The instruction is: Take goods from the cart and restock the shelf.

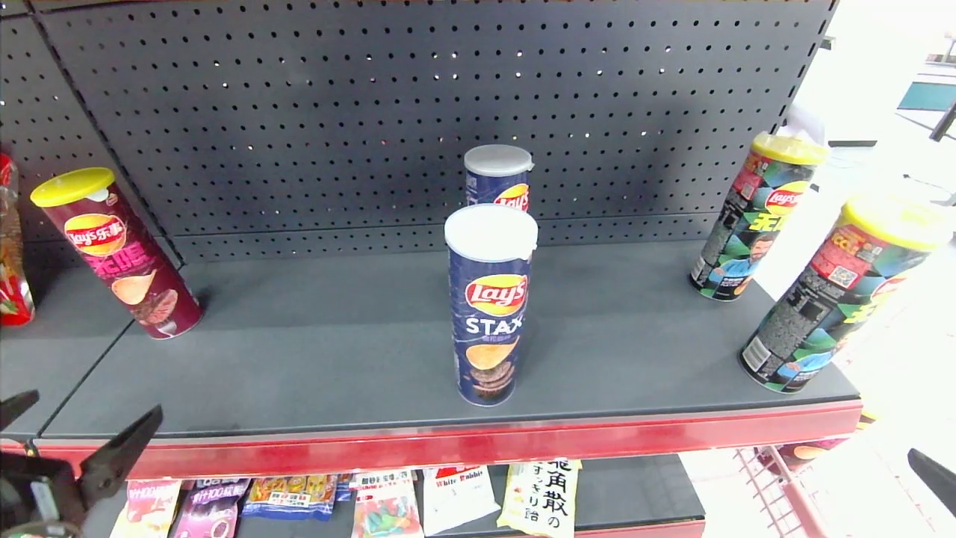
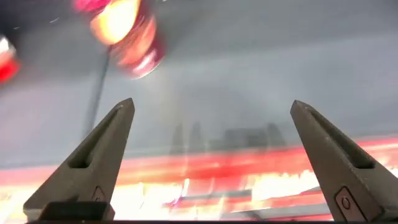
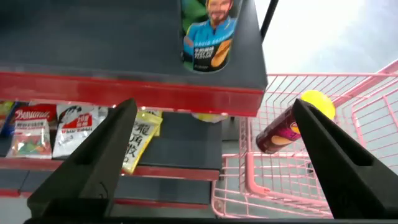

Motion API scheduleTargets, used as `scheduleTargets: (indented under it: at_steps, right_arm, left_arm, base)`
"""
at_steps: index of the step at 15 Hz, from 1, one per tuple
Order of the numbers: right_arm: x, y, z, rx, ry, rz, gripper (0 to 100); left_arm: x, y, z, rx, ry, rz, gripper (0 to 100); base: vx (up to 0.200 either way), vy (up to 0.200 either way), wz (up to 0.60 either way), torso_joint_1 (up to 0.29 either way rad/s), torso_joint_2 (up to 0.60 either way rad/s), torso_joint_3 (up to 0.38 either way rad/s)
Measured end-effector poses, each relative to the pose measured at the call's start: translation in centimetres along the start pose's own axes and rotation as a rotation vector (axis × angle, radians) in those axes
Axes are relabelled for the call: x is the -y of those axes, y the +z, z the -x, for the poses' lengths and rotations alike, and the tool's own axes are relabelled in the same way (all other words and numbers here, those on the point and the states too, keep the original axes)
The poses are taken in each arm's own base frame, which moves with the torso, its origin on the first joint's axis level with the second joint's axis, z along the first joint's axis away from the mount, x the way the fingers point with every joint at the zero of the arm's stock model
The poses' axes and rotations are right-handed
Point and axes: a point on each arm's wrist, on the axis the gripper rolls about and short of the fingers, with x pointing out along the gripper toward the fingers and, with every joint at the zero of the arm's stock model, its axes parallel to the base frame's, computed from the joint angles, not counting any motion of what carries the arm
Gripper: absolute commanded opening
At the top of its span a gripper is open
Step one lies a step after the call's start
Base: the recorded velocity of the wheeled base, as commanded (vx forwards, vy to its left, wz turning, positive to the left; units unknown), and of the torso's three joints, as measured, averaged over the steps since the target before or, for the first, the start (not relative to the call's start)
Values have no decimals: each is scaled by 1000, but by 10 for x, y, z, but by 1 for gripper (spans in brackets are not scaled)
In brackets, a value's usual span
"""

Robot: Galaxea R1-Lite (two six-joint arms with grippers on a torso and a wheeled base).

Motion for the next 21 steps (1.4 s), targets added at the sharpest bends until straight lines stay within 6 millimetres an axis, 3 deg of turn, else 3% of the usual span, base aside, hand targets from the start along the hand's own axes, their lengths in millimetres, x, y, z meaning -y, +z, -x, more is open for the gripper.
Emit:
scheduleTargets:
  at_steps: [2, 4, 7, 12, 15, 21]
  right_arm:
    - [1, 7, -2, 8, -6, 23, 100]
    - [1, 7, -3, -1, -2, 29, 100]
    - [2, 7, -4, -6, -5, 30, 100]
    - [2, 9, -4, -1, -5, 50, 100]
    - [2, 7, -6, -19, 2, 48, 100]
    - [2, 4, -8, -36, 2, 85, 100]
  left_arm:
    - [-7, -6, 25, -63, 12, -54, 100]
    - [-14, 3, 46, 19, 24, -55, 100]
    - [-19, -1, 62, 90, 33, -39, 100]
    - [-20, -13, 71, 130, 38, -27, 100]
    - [-20, -18, 72, 132, 41, -36, 100]
    - [-20, -17, 72, 132, 42, -49, 100]
  base:
    - [0, 0, 0, 0, 0, 0]
    - [-100, 0, 0, 1, 1, 1]
    - [-200, 0, 0, 6, 4, 1]
    - [-200, 0, 0, 0, 0, 5]
    - [0, 0, 0, 0, 0, 0]
    - [0, -200, 0, 7, 4, 5]
